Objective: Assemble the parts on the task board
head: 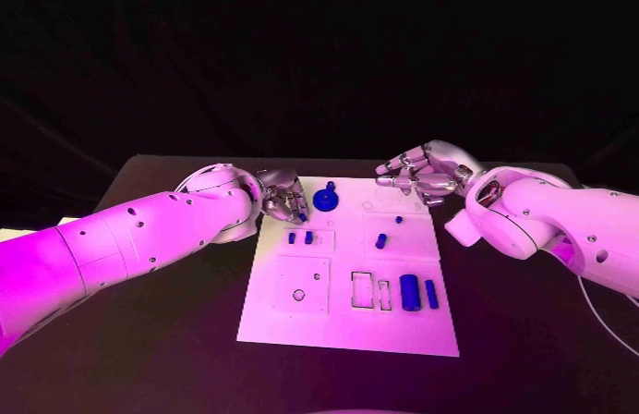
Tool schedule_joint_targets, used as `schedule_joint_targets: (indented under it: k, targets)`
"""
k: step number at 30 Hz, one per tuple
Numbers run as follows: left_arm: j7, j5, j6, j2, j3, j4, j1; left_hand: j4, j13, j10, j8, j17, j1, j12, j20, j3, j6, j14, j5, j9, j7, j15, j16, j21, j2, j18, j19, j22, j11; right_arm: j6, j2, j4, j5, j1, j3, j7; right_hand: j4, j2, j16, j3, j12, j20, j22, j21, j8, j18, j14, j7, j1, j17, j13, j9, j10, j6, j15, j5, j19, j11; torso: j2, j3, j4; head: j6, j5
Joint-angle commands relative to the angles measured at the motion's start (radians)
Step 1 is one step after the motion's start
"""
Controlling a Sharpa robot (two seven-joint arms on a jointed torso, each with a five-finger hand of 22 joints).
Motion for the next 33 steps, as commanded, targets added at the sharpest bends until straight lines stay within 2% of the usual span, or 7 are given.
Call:
schedule_joint_targets:
  k: [1, 7, 28, 31, 33]
  targets:
    - [0.012, -0.006, 0.005, 0.007, -0.001, 0.003, -0.003, 0.0, 0.001, 0.005, -0.001, 0.0, -0.011, -0.004, -0.004, 0.007, 0.004, 0.039, 0.005, 0.0, 0.002, -0.001, 0.004, 0.001, 0.0, -0.017, 0.016, 0.048, 0.0, 0.013, 0.001, 0.001, -0.004, -0.001, 0.0, 0.005, 0.0, 0.007, -0.005, -0.006, 0.006, 0.003, -0.002, -0.005, 0.006, 0.007, 0.011, 0.003, 0.003, -0.001, -0.001, 0.0, -0.008, -0.003, 0.008, 0.007, -0.006, -0.003, 0.001, -0.0003, -0.0004, 0.0, -0.001]
    - [0.011, -0.007, 0.014, 0.011, -0.001, 0.001, -0.003, 0.0, 0.002, 0.006, -0.001, -0.001, -0.011, -0.004, -0.004, 0.007, 0.005, 0.039, 0.005, 0.0, 0.003, -0.001, 0.003, 0.0, 0.0, -0.017, 0.016, 0.048, 0.0, 0.013, 0.0, 0.001, -0.004, -0.001, 0.0, 0.005, 0.0, 0.007, -0.005, -0.006, 0.006, 0.003, -0.002, -0.005, 0.006, 0.007, 0.011, 0.003, 0.003, -0.001, -0.001, 0.0, -0.008, -0.003, 0.008, 0.007, -0.006, -0.003, 0.0, 0.0006, 0.0002, -0.001, -0.002]
    - [-0.027, -0.036, 0.061, 0.024, -0.002, -0.013, -0.003, -0.006, 0.002, -0.002, -0.011, -0.01, -0.025, -0.015, -0.002, 0.011, -0.006, 0.036, 0.004, -0.004, 0.007, 0.002, 0.0, -0.009, -0.01, -0.016, 0.012, 0.044, 0.004, 0.013, -0.002, 0.004, -0.004, -0.001, 0.0, 0.005, 0.0, 0.007, -0.005, -0.006, 0.006, 0.003, -0.002, -0.005, 0.006, 0.007, 0.011, 0.003, 0.003, -0.001, -0.001, 0.0, -0.008, -0.003, 0.008, 0.007, -0.006, -0.003, 0.0, 0.0, -0.0002, -0.004, -0.004]
    - [-0.031, -0.037, 0.058, 0.025, -0.002, -0.016, -0.003, -0.009, 0.0, -0.014, -0.026, -0.014, -0.034, -0.025, 0.001, 0.013, -0.029, 0.034, 0.004, -0.011, 0.015, 0.006, -0.002, -0.013, -0.019, -0.015, 0.01, 0.042, 0.012, 0.013, -0.003, 0.004, -0.004, -0.001, 0.0, 0.005, 0.0, 0.007, -0.005, -0.006, 0.006, 0.003, -0.002, -0.005, 0.006, 0.007, 0.011, 0.003, 0.003, -0.001, -0.001, 0.0, -0.008, -0.003, 0.008, 0.007, -0.006, -0.003, 0.0, 0.0001, 0.0006, -0.005, -0.004]
    - [-0.033, -0.038, 0.054, 0.025, -0.002, -0.017, -0.003, -0.01, -0.001, -0.026, -0.044, -0.021, -0.043, -0.033, 0.005, 0.015, -0.086, 0.031, 0.004, -0.027, 0.022, 0.013, -0.005, -0.019, -0.03, -0.015, 0.007, 0.039, 0.019, 0.012, -0.003, 0.004, -0.005, -0.001, 0.0, 0.005, 0.0, 0.007, -0.005, -0.006, 0.006, 0.003, -0.002, -0.005, 0.006, 0.007, 0.011, 0.003, 0.003, -0.001, -0.001, 0.0, -0.008, -0.003, 0.008, 0.007, -0.006, -0.003, -0.001, 0.0, 0.0009, -0.005, -0.005]
